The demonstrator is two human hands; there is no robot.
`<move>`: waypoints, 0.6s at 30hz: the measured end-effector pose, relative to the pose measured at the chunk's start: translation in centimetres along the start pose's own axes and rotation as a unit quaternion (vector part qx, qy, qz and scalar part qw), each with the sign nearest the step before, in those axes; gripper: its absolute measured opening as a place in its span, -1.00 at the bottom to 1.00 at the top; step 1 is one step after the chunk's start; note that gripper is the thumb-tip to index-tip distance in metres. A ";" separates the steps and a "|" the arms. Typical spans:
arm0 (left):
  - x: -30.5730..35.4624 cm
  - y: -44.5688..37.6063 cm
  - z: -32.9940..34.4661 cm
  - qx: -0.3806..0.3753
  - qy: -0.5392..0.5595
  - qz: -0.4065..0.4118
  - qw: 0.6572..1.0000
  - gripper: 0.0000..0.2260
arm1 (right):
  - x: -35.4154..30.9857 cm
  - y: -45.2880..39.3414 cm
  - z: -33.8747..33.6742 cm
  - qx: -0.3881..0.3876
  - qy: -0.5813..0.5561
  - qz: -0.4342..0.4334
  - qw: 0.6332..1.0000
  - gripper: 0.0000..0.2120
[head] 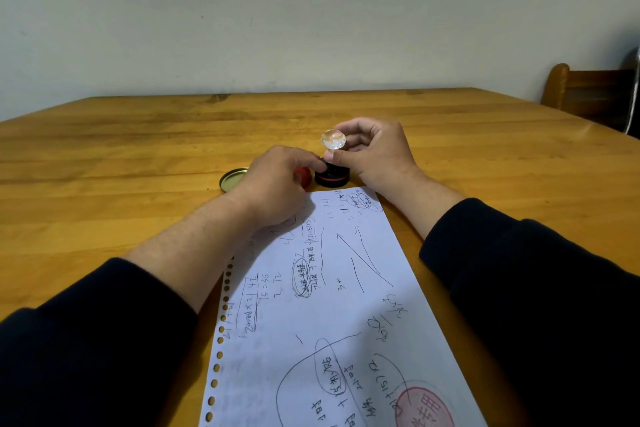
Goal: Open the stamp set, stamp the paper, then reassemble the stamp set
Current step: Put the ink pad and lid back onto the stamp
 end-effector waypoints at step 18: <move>0.3 0.1 -0.1 -0.001 -0.033 0.009 0.999 -0.55 | 0.3 -0.1 0.1 -0.006 0.074 0.020 0.997 -0.56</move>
Point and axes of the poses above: each hand's wrist, its own y-axis away from the middle knuckle, its own z-axis out of the palm, x = y × z, the point moved 9 cm from there along -y, towards the middle knuckle, and after that the axes turned 7 degrees about -x, right-handed, at the moved point
